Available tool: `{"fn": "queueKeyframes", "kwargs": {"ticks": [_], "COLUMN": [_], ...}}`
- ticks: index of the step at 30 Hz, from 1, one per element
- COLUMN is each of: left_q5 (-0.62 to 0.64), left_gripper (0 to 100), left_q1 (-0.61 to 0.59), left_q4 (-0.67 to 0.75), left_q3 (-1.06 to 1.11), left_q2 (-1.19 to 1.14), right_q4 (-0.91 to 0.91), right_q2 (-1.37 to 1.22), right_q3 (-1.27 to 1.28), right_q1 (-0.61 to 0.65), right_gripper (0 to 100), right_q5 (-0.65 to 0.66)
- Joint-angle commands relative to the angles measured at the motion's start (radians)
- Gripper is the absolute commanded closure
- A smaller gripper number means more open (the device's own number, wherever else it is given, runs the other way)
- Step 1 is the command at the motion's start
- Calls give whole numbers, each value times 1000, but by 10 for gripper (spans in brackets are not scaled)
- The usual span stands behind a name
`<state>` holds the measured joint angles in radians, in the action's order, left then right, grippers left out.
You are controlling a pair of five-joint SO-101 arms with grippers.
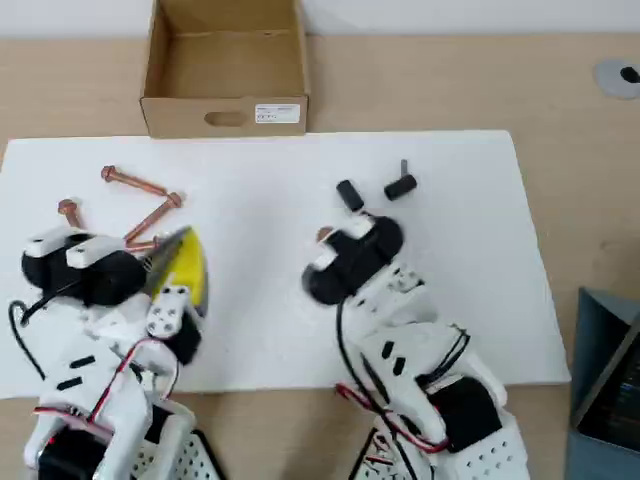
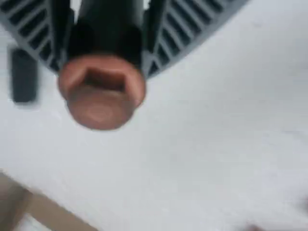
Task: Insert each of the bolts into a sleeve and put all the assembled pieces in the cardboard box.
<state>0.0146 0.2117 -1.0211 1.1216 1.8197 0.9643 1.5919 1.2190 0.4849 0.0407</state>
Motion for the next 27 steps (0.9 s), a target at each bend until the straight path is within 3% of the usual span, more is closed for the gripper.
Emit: {"fn": "queueKeyframes", "kwargs": {"ticks": [1,6,11,22,27], "left_q5": [-60,-84,-84,-84,-84], "left_gripper": [998,998,998,998,998], "left_q1": [-132,-253,-299,-304,-304], "left_q4": [0,5,3,5,6], "left_q3": [86,253,370,443,483], "left_q2": [1,2,2,2,2], "right_q4": [-15,14,51,18,-51], "right_q2": [-1,-2,-42,-648,-903], "right_q3": [4,-2,-105,-613,-823], "right_q1": [-93,-143,-156,-159,-159], "right_gripper": [989,989,989,989,989], "right_q5": [-58,-95,-143,-158,-97]}}
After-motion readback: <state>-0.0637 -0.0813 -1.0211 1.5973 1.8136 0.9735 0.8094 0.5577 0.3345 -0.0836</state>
